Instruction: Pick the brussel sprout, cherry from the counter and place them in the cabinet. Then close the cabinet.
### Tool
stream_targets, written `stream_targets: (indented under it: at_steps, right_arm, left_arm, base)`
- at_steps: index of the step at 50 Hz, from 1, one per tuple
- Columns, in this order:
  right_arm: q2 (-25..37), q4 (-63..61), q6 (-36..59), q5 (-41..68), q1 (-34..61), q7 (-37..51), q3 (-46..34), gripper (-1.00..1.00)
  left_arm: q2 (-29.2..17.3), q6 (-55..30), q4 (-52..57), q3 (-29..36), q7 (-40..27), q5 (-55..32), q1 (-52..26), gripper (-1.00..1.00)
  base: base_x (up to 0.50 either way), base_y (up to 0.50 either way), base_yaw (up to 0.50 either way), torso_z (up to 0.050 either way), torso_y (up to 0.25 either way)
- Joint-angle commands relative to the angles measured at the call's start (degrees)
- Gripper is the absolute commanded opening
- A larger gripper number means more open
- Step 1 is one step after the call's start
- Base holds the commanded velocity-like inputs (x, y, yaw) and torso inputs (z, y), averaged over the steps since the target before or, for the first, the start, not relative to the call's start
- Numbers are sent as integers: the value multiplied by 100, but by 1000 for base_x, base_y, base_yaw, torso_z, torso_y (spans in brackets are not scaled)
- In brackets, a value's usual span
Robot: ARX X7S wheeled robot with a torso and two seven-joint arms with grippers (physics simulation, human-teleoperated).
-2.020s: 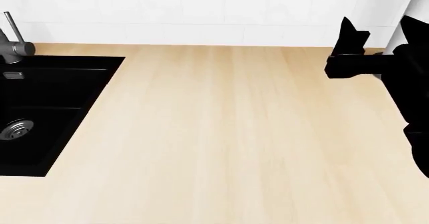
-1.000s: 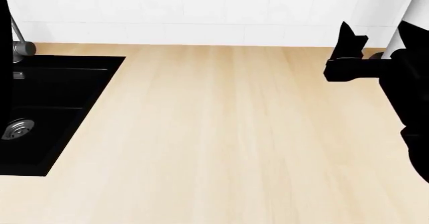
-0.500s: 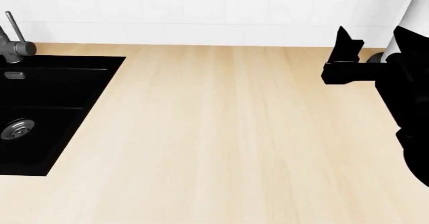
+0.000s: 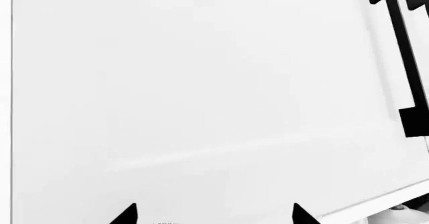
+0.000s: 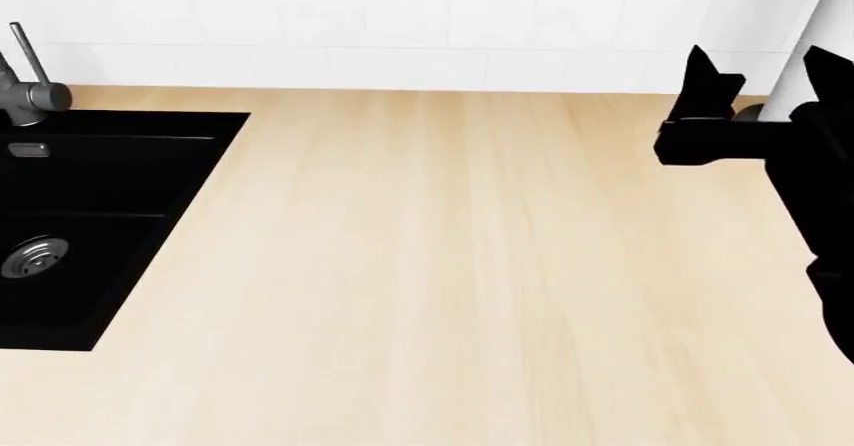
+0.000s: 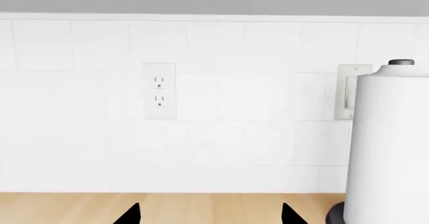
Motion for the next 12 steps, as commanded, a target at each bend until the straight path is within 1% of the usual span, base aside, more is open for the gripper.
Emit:
stream_targets:
  at_steps: [1, 7, 12]
  right_arm:
    - [143, -78, 36, 168, 91, 95, 118, 100]
    - [376, -182, 32, 312, 82, 199, 291, 100]
    - [646, -289, -84, 428, -121, 282, 545, 100]
  left_arm:
    - [-838, 194, 1995, -394, -1165, -287, 706, 100]
    - [-1305, 69, 2748, -394, -1650, -396, 1119, 100]
    - [-1739, 59, 3262, -360, -1871, -433, 1615, 100]
  base:
    - [0, 0, 0, 0, 0]
    - [0, 0, 0, 0, 0]
    - [0, 0, 0, 0, 0]
